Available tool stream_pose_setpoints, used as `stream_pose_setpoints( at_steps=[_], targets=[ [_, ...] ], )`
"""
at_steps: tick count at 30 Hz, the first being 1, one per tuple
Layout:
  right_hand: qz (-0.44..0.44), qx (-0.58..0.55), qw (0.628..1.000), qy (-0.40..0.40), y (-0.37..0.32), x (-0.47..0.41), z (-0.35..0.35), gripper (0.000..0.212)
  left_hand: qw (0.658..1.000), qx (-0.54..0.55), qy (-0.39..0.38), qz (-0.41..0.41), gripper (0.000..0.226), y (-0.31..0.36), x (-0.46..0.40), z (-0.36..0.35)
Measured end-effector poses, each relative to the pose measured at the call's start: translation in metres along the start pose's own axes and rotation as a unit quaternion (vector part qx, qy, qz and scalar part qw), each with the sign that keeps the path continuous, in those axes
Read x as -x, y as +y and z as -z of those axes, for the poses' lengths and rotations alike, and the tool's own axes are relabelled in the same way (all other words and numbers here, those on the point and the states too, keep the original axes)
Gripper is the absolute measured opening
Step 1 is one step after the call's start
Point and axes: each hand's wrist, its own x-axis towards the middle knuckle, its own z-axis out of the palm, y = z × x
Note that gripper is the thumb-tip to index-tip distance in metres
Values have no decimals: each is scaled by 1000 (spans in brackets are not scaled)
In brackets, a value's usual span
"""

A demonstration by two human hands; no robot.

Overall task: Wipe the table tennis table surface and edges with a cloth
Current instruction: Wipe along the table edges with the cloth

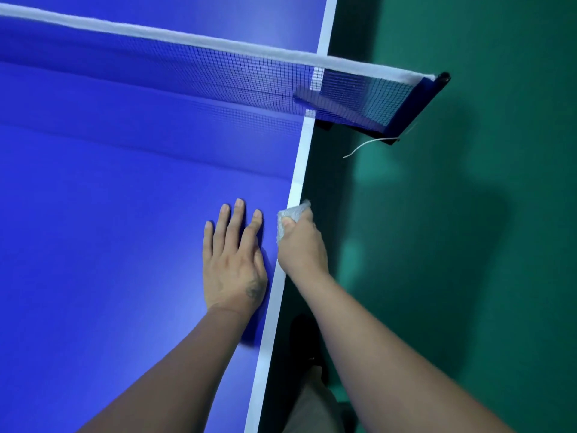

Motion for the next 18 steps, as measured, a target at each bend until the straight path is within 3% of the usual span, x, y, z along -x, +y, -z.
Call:
stream_pose_setpoints(
  at_steps=[3,8,14,18],
  targets=[
    [-5,5,1000,23,-14,-22,8,59,1000,-3,-10,1,60,-2,-1,-2],
    [-30,-32,998,42,-53,-102,32,29,1000,6,-13,16,57,4,-3,-3],
    [-2,9,1000,8,-44,-68,37,62,994,89,54,39,40,22,-55,1],
    [15,17,1000,-12,-25,-48,33,64,993,80,61,54,49,36,-130,-7]
  ],
)
